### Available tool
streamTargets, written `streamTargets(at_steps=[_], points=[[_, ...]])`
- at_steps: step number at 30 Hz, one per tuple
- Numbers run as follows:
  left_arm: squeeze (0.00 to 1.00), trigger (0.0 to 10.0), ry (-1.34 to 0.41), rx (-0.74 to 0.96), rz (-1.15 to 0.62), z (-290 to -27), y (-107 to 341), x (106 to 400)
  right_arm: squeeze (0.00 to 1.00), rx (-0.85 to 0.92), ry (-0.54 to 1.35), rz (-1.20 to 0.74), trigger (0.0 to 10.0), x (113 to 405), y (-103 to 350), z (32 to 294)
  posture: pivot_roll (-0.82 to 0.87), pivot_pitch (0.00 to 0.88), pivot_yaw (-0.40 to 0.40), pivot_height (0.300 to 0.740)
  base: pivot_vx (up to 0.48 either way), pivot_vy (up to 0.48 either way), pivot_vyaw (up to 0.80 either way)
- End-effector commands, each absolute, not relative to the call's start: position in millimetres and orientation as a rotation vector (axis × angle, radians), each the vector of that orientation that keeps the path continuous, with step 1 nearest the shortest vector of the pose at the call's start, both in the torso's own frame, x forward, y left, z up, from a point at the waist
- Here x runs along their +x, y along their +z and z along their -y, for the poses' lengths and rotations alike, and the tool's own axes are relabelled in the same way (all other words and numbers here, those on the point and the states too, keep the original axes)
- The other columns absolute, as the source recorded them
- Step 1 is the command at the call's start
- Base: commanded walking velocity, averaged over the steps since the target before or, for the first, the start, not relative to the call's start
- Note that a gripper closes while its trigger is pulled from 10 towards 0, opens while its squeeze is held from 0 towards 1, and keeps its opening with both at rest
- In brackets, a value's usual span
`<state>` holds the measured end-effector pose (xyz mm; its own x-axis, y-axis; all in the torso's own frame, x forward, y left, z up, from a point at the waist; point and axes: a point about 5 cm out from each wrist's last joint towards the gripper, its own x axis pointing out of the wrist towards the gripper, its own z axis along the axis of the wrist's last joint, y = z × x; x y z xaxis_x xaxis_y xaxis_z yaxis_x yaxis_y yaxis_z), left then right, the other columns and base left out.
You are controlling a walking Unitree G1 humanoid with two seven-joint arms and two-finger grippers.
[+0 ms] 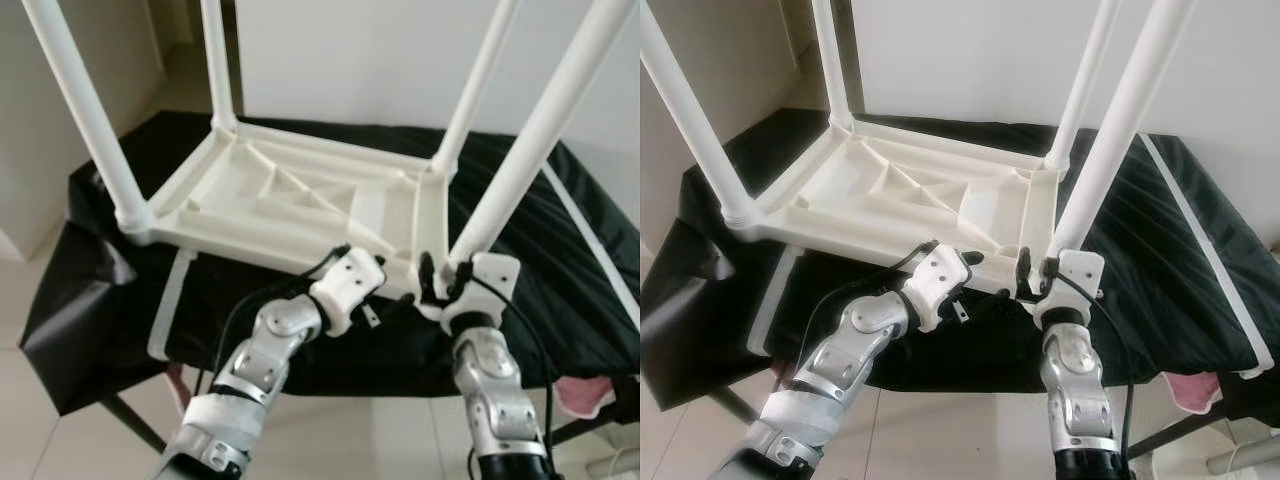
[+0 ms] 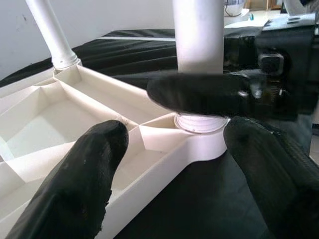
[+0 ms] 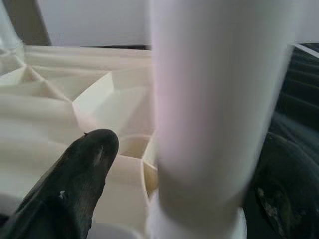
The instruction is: Building children table
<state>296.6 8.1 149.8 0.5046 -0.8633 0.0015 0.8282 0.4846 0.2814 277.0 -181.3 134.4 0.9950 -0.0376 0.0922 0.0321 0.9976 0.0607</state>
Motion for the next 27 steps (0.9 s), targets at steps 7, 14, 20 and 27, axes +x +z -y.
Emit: streamTargets(at_steps=[7,14,20,27], points=[[0.0,10.0,-1.018,0.264,0.152,-5,149,298,0.0,-0.053,0.174,0.041,10.0,285,133,205,-0.05,0.0,-0.057,0.74,0.0,0.0,0.0],[0.0,10.0,-1.018,0.269,0.154,-7,150,299,0.0,-0.156,0.366,-0.012,10.0,289,134,214,-0.04,0.0,-0.051,0.74,0.0,0.0,0.0],[0.0,10.0,-1.017,0.272,0.156,-8,151,300,0.0,-0.203,0.447,-0.041,10.0,296,134,217,-0.04,0.0,-0.048,0.74,0.0,0.0,0.0],[0.0,10.0,-1.012,0.269,0.159,-7,152,300,0.0,-0.256,0.533,-0.079,0.0,308,130,212,-0.04,0.0,-0.057,0.74,0.0,0.0,0.0]])
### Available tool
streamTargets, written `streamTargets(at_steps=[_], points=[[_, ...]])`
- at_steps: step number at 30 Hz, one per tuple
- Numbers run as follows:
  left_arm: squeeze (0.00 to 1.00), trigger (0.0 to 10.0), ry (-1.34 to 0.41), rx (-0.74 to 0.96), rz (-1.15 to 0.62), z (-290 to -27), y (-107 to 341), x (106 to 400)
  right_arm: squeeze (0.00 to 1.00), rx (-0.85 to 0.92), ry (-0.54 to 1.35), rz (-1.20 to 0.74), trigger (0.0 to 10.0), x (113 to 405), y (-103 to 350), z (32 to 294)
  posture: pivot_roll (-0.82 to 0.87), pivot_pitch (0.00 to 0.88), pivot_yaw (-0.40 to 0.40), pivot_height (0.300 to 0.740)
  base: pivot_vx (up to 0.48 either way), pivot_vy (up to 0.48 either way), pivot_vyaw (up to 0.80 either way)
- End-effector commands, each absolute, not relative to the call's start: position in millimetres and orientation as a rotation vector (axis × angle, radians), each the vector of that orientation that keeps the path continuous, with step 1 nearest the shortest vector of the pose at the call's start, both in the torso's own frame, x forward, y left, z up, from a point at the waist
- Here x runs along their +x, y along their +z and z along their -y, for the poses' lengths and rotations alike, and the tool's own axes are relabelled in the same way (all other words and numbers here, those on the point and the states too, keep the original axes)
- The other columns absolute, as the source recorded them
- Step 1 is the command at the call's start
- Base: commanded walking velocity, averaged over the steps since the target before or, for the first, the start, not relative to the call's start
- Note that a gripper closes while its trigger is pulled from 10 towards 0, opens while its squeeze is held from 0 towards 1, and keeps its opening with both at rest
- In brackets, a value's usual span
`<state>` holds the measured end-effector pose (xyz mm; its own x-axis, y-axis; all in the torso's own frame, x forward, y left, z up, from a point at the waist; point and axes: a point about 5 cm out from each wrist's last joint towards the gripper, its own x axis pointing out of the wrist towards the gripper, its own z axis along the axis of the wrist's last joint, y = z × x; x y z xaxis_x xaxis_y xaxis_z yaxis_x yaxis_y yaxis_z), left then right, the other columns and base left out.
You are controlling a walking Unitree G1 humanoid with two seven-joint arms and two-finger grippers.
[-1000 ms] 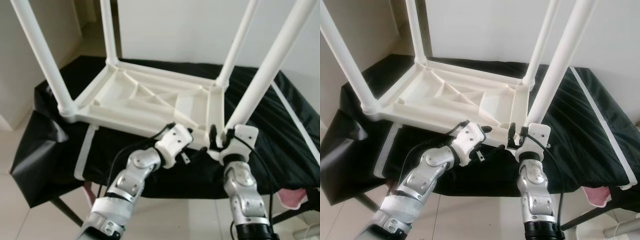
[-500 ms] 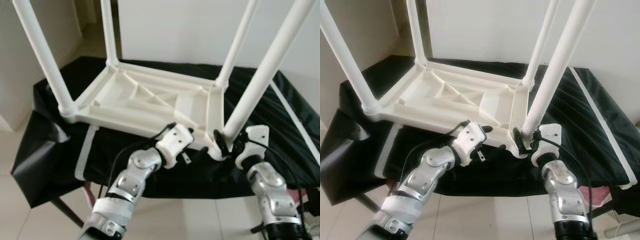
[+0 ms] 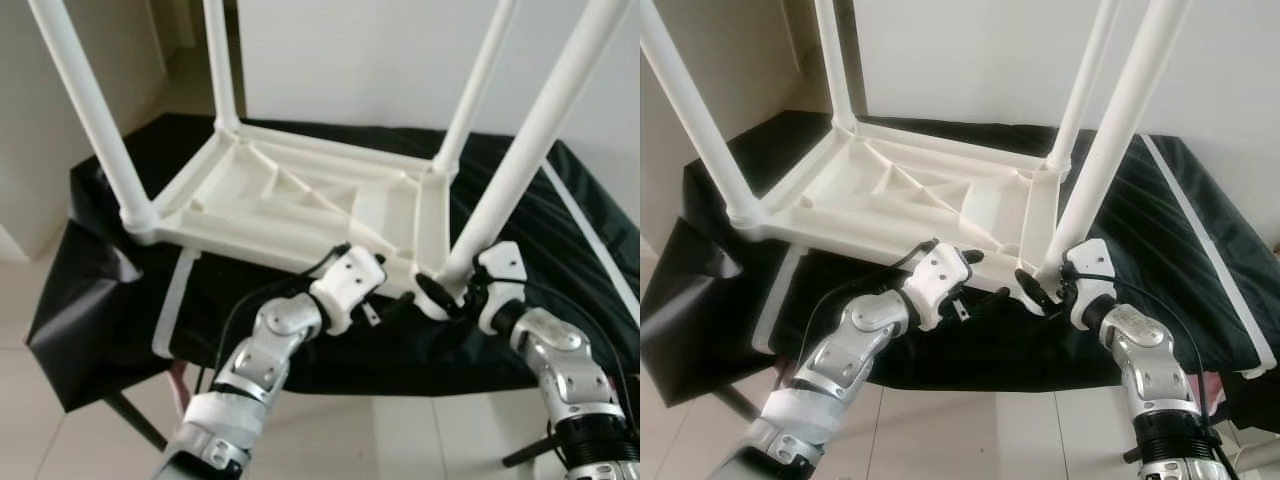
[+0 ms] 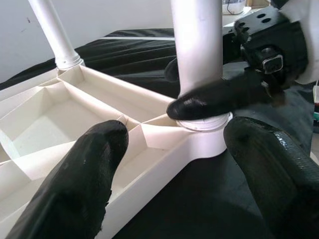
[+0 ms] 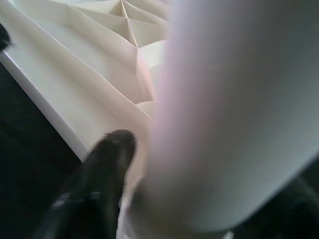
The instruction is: Building children table
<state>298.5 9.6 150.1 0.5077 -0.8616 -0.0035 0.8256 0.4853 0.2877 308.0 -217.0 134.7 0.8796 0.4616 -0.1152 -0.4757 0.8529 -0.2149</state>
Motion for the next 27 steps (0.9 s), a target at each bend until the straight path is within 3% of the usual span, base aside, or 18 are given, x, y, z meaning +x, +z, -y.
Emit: streamTargets(at_steps=[1,11,12,19,27], points=[[0.0,10.0,-1.012,0.269,0.159,-7,152,300,0.0,-0.256,0.533,-0.079,0.0,308,130,212,-0.04,0.0,-0.057,0.74,0.0,0.0,0.0],[0.0,10.0,-0.989,0.255,0.155,-9,151,299,0.0,-0.222,0.548,-0.131,0.0,301,119,223,-0.04,0.0,-0.06,0.74,0.0,0.0,0.0],[0.0,10.0,-0.992,0.254,0.154,-9,151,299,0.0,-0.208,0.522,-0.13,10.0,301,119,224,-0.05,0.0,-0.058,0.74,0.0,0.0,0.0],[0.0,10.0,-1.004,0.248,0.151,-7,150,298,0.0,-0.169,0.287,-0.135,10.0,304,115,226,-0.06,0.0,-0.049,0.74,0.0,0.0,0.0],[0.0,10.0,-1.01,0.245,0.147,-6,149,297,0.0,-0.063,0.096,-0.137,10.0,298,112,212,-0.07,0.006,-0.05,0.74,0.0,0.0,0.0]])
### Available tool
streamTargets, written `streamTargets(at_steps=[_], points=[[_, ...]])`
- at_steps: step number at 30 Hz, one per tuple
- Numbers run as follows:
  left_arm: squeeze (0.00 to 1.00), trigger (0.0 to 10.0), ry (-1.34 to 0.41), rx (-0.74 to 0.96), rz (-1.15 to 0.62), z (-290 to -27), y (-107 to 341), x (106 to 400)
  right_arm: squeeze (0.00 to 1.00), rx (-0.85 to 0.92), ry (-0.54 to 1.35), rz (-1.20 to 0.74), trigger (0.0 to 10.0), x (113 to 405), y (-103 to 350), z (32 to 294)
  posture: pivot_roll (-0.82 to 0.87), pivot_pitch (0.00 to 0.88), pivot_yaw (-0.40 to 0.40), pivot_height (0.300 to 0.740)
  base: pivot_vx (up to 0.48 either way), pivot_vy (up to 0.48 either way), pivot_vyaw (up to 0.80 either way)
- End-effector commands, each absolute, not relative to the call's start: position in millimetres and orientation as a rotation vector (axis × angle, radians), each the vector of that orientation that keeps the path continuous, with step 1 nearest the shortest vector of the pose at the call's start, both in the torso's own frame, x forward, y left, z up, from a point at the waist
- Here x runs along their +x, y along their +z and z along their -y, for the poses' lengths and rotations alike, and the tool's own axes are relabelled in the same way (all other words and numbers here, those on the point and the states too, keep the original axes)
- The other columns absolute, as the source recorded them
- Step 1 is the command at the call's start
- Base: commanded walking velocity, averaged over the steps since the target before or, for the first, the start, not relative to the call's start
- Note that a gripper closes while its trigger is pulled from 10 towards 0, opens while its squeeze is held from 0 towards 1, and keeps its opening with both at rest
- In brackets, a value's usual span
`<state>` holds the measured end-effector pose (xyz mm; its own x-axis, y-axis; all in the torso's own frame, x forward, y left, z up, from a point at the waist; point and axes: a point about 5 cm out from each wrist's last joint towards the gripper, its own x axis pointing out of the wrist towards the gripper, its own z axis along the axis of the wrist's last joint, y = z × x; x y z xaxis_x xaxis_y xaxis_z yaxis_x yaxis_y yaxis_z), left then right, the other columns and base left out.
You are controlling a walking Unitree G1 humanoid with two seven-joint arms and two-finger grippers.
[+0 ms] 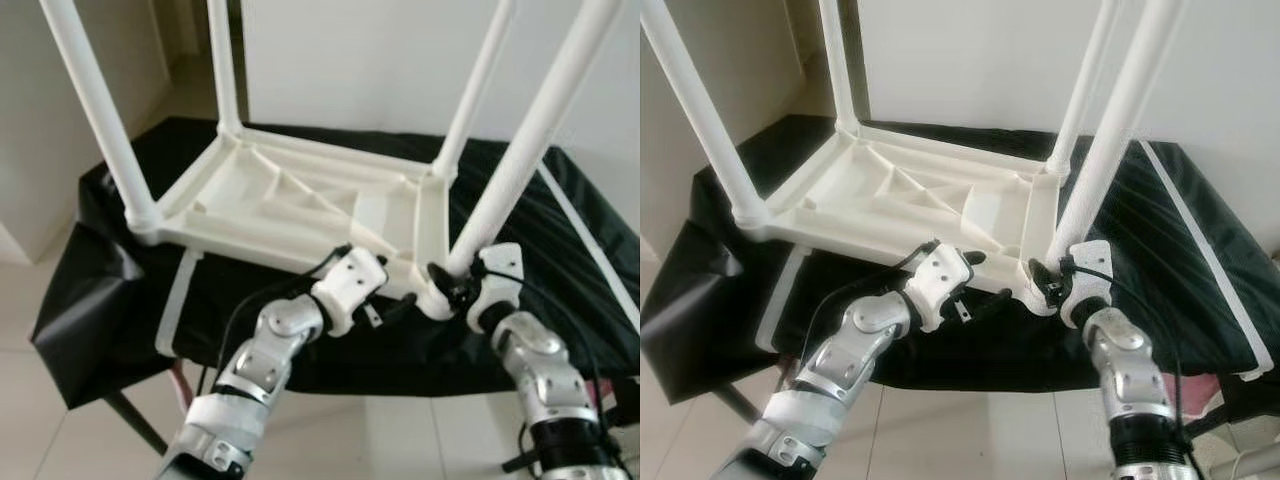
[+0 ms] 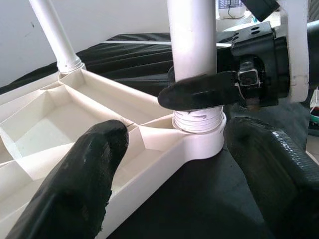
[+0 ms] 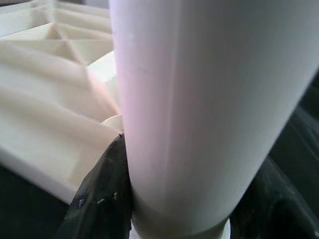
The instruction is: Building children table
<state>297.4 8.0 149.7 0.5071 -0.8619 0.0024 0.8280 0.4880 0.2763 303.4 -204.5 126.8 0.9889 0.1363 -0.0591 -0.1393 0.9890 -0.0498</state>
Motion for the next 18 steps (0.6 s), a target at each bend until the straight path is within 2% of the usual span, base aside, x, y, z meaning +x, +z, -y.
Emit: streamTargets(at_steps=[1,6,15,18], points=[[0.0,10.0,-1.01,0.244,0.146,-6,149,297,0.0,-0.052,0.071,-0.132,10.0,297,113,207,-0.07,0.007,-0.05,0.74,0.0,0.0,0.0],[0.0,10.0,-1.008,0.243,0.147,-7,150,297,0.0,0.053,-0.03,-0.127,10.0,295,114,193,-0.06,0.006,-0.053,0.74,0.0,0.0,0.0],[0.0,10.0,-1.005,0.244,0.149,-7,150,298,0.0,0.1,-0.179,-0.125,10.0,294,114,178,-0.06,0.003,-0.056,0.74,0.0,0.0,0.0],[0.0,10.0,-0.997,0.244,0.151,-8,151,298,0.0,0.144,-0.28,-0.137,10.0,295,114,163,-0.04,0.0,-0.063,0.74,0.0,0.0,0.0]])
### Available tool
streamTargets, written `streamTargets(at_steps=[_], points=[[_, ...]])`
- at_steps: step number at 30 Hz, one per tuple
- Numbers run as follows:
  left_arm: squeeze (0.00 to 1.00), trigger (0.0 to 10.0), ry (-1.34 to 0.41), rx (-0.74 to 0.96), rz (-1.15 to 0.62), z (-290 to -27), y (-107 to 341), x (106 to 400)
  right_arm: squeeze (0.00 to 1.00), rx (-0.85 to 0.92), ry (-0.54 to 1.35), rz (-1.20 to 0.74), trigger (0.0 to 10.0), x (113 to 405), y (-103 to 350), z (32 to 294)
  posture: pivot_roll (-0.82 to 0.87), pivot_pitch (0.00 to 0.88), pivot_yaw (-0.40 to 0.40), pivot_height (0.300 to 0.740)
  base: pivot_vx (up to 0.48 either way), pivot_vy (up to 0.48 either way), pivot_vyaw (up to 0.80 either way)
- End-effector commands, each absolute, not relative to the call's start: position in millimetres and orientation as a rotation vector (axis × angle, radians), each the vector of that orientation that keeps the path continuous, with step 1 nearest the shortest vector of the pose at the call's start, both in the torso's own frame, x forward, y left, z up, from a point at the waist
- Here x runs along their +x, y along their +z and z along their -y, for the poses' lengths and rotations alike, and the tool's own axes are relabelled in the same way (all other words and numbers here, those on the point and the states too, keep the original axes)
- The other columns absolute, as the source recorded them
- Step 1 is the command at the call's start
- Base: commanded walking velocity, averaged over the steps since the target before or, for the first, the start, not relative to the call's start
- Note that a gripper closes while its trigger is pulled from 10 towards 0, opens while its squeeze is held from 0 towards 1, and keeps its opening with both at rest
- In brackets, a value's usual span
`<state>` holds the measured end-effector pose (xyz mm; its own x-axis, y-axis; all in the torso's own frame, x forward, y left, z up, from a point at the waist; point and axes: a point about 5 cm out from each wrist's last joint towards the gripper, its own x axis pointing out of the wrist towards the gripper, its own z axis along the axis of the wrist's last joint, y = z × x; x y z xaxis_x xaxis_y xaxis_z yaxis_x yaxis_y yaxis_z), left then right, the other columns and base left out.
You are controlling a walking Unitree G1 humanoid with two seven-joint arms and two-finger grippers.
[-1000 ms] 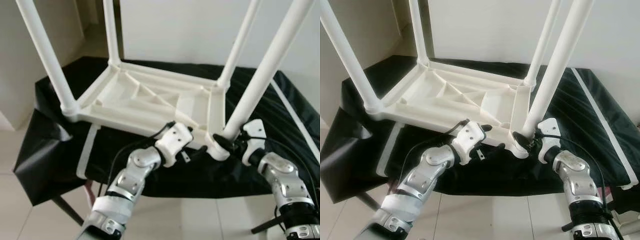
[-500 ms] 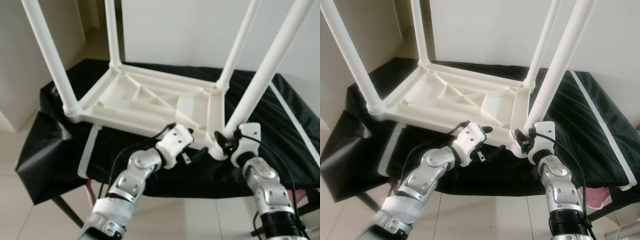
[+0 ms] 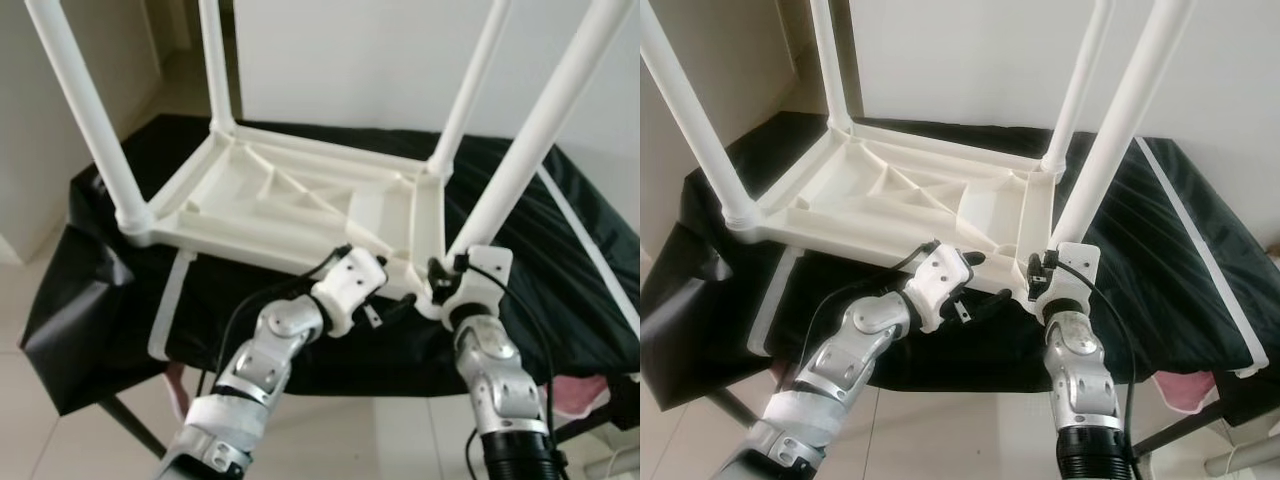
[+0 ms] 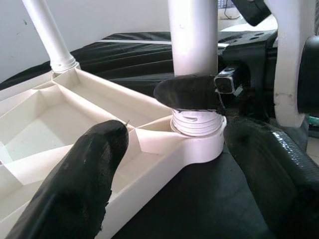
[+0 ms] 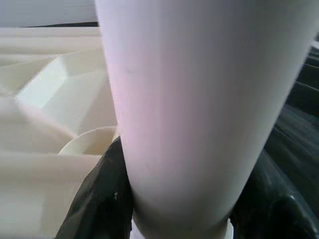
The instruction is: Building children table
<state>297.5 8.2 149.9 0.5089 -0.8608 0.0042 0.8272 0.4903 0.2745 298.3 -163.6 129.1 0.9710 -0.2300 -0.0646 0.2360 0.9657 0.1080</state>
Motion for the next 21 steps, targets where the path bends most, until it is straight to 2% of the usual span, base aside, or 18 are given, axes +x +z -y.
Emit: streamTargets(at_steps=[1,11,12,17,21], points=[[0.0,10.0,-0.995,0.243,0.151,-9,151,299,0.0,0.145,-0.287,-0.136,10.0,295,115,160,-0.04,0.0,-0.062,0.74,0.0,0.0,0.0],[0.0,10.0,-0.992,0.247,0.15,-10,151,299,0.0,0.155,-0.225,-0.071,10.0,294,125,161,-0.04,0.0,-0.058,0.74,0.0,0.0,0.0],[0.0,10.0,-0.992,0.248,0.151,-10,151,300,1.0,0.156,-0.213,-0.054,10.0,293,127,163,-0.04,0.0,-0.058,0.74,0.0,0.0,0.0],[0.0,10.0,-0.992,0.247,0.152,-10,151,300,1.0,0.154,-0.211,-0.047,10.0,292,128,165,-0.04,0.0,-0.058,0.74,0.0,0.0,0.0],[0.0,10.0,-0.993,0.25,0.152,-10,151,299,1.0,0.118,-0.097,-0.005,10.0,288,134,173,-0.04,0.0,-0.055,0.74,0.0,0.0,0.0]])
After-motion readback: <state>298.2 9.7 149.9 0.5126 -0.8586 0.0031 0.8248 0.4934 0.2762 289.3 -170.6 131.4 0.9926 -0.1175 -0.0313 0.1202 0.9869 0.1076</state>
